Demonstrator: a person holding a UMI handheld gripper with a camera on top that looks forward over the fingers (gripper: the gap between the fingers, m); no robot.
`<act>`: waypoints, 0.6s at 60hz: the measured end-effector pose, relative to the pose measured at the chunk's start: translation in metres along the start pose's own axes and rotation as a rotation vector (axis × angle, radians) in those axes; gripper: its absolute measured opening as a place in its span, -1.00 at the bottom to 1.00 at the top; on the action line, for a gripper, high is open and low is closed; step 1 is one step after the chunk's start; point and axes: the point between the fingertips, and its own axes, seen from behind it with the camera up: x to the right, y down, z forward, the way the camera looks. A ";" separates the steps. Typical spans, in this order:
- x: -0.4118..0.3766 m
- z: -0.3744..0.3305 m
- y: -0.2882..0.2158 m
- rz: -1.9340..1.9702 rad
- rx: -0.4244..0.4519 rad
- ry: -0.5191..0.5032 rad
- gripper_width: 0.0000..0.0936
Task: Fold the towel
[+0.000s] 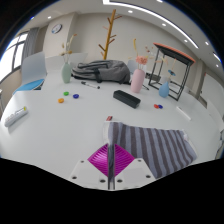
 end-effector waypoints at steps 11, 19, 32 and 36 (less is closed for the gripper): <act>-0.028 -0.041 -0.030 0.078 -0.021 -0.147 -0.92; 0.010 -0.083 -0.080 0.148 0.029 -0.180 -0.92; 0.126 -0.081 -0.095 0.167 0.038 -0.103 -0.93; 0.156 -0.069 -0.084 0.177 0.017 -0.075 -0.93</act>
